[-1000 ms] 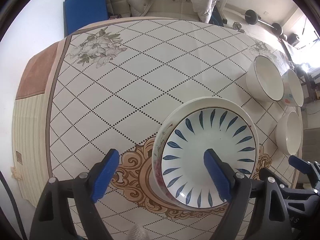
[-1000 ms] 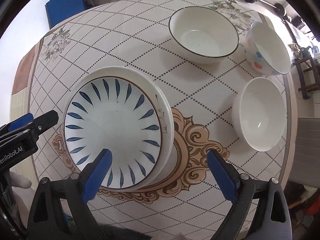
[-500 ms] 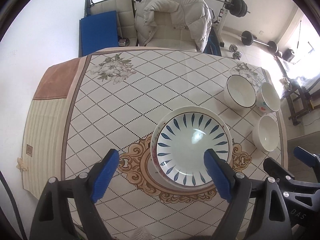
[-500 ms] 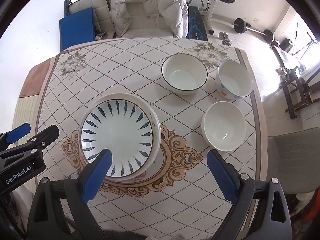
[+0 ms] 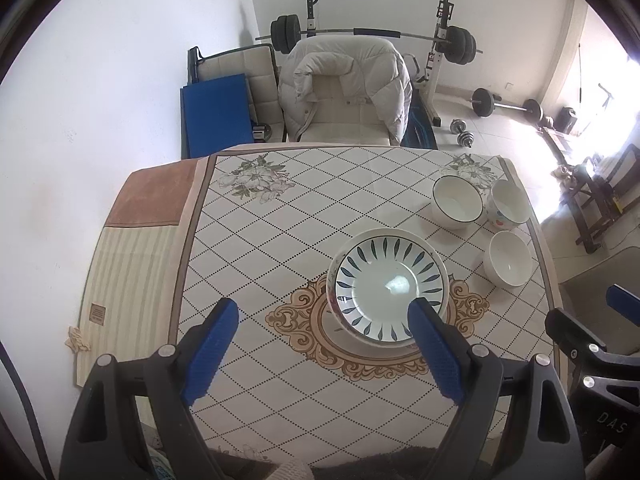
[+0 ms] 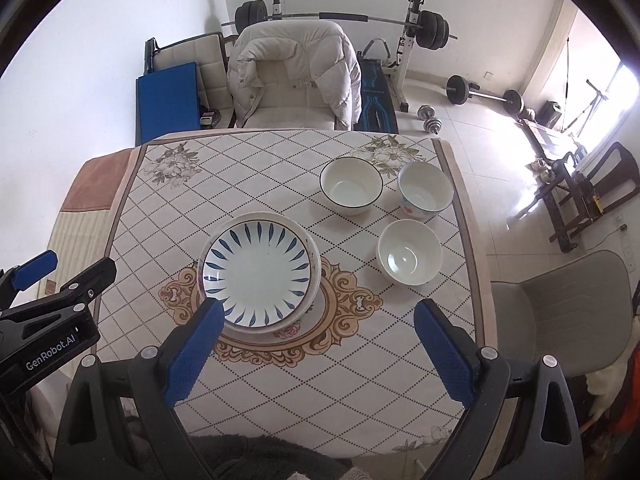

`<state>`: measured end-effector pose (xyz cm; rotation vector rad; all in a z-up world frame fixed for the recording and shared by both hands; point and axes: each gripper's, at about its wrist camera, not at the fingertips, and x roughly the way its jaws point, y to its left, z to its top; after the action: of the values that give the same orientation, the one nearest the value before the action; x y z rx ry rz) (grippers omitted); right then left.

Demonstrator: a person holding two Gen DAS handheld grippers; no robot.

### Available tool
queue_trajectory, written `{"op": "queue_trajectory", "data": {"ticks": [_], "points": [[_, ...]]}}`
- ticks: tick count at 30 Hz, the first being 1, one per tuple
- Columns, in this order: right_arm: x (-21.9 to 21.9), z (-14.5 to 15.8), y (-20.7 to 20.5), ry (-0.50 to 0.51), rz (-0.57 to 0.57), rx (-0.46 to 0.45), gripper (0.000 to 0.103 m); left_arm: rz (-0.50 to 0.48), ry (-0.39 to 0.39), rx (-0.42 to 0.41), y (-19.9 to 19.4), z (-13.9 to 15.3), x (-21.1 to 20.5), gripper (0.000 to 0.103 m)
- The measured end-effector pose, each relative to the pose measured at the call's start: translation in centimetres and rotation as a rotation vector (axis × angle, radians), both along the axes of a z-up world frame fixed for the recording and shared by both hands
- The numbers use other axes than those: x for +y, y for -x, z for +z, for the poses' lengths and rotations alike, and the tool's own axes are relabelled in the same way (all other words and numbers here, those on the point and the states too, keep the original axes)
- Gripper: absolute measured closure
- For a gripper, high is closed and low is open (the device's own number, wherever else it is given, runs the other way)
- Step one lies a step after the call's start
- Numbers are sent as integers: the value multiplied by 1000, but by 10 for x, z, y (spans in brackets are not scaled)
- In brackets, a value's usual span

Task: Organize plates and bowls
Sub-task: 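Raise both grippers away from the plate stack, then reach both grippers toward the bowls beside the plate stack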

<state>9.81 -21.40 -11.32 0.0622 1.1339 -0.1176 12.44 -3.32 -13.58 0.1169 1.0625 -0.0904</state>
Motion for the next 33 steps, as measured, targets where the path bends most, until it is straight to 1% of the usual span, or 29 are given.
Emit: {"op": "queue_trajectory", "data": {"ticks": [4,8,12,14,16,18,20,24,26,29,30,31,32,33], "points": [[9,9,22,9,-17,-14,5,-18,11,-8,15,5,4,16],[16,12,38,6,-32,-16,5,-32,21,-10,26,5,6,16],[17,11,50,-35,-54,-16,5,-33,31,-19,30,1,5,16],[11,10,55,-84,-69,-38,5,-33,33,-42,28,1,-1,16],[0,7,57,-131,-82,-53,5,-33,15,-73,26,1,-8,16],[-15,1,54,-158,-79,-66,5,-37,5,-100,19,1,-19,16],[-36,-6,51,-159,-112,-65,5,-40,17,-100,8,-3,-32,16],[-97,-31,37,-183,-224,-36,5,-55,48,-27,-28,-27,-72,16],[-130,-47,26,-184,-264,-10,5,-75,58,45,-49,-45,-98,16],[-177,-80,4,-193,-289,51,6,-115,85,173,-81,-80,-141,16],[-192,-93,-3,-204,-294,73,6,-133,90,222,-92,-93,-157,19],[-207,-105,-11,-215,-302,100,6,-147,92,262,-101,-106,-173,29],[-220,-118,-19,-233,-307,124,6,-167,100,305,-110,-119,-188,31],[-233,-131,-27,-254,-311,145,6,-181,98,342,-119,-132,-202,38]]}}
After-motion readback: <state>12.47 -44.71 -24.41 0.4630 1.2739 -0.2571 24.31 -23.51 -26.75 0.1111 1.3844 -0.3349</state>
